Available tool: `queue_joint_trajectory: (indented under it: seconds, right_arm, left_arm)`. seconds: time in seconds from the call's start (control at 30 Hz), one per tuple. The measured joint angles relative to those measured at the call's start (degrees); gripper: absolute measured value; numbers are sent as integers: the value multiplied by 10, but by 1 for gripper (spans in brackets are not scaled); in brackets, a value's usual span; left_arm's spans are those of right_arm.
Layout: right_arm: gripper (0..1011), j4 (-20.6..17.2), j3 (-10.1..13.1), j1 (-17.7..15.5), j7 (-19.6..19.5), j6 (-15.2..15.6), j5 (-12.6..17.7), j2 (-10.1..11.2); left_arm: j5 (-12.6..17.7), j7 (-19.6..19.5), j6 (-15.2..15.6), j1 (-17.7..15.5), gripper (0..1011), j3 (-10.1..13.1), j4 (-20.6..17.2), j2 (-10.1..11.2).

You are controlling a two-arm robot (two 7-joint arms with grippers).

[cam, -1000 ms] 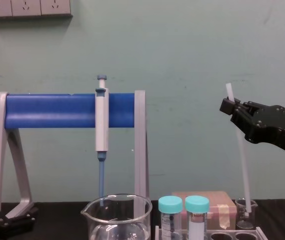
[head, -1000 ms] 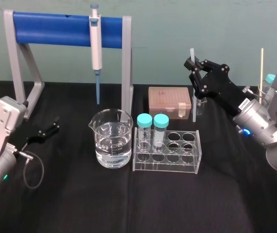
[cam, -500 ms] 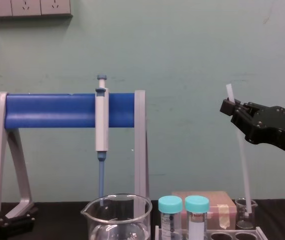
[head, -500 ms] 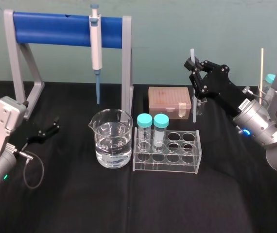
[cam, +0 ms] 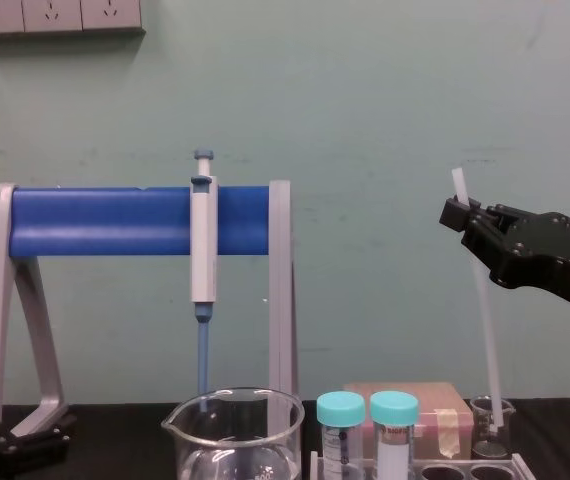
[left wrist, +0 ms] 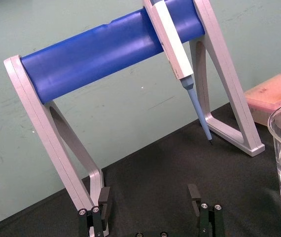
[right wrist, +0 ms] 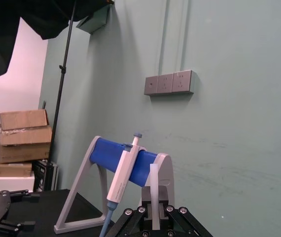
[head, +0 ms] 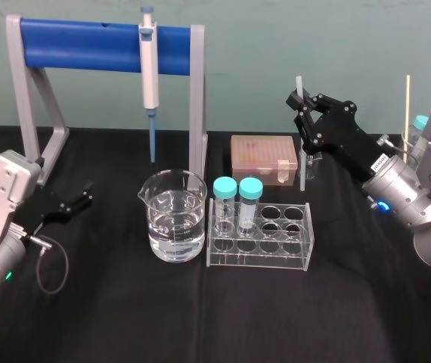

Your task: Pick up the stirring rod with one hand, then place it down.

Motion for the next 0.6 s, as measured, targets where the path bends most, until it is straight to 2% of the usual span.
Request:
queue_joint_trajectory:
  seconds: [0.6]
  right_arm:
    - [72,0,0,0,0,0,0,0]
  left_arm:
    - [0,0,0,0,1001,0,0,0]
